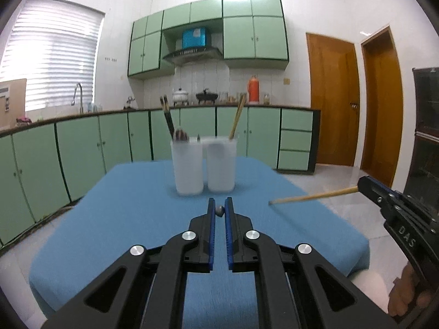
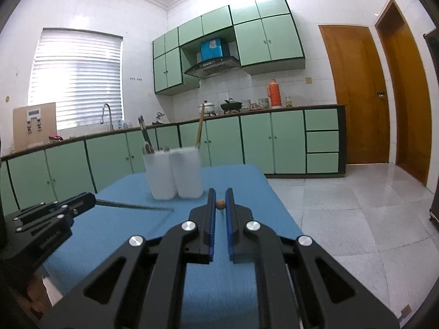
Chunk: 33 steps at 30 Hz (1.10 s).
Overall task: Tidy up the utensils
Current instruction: 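Grasp the grey metal chopstick with the left tool while the right tool lifts the wooden one, then lower both chopsticks into the white holder and open both tools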
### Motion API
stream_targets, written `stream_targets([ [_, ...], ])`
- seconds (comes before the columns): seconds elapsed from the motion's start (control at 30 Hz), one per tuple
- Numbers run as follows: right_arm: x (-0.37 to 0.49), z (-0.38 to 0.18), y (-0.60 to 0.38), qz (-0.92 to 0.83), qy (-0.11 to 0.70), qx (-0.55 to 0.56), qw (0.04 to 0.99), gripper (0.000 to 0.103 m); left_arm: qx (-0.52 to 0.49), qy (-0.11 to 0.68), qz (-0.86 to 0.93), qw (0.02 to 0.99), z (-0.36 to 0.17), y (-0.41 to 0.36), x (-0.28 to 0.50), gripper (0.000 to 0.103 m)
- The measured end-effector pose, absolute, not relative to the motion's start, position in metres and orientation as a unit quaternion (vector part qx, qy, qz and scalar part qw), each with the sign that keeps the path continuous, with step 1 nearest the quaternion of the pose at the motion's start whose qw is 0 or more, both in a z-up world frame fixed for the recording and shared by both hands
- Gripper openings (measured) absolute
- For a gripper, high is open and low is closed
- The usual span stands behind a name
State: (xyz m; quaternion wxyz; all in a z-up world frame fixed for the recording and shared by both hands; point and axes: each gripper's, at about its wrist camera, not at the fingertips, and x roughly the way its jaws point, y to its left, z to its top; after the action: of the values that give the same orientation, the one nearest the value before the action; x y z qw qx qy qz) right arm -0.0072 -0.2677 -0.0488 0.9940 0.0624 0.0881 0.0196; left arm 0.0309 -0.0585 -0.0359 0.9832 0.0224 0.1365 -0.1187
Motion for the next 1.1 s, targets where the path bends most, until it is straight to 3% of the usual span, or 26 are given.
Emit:
stream_targets([
  [0.73, 0.076, 0.087, -0.246, 0.136, 0.11, 0.036, 0.984, 0.006, -0.015, 0.126, -0.181, 0.975, 0.068, -0.028, 0.084, 0.006],
  [1.1, 0.124, 0.162, -0.237, 0.149, 0.071, 0.024, 0.986, 0.006, -0.027, 0.055, -0.188, 0.98, 0.136, -0.021, 0.125, 0.006],
])
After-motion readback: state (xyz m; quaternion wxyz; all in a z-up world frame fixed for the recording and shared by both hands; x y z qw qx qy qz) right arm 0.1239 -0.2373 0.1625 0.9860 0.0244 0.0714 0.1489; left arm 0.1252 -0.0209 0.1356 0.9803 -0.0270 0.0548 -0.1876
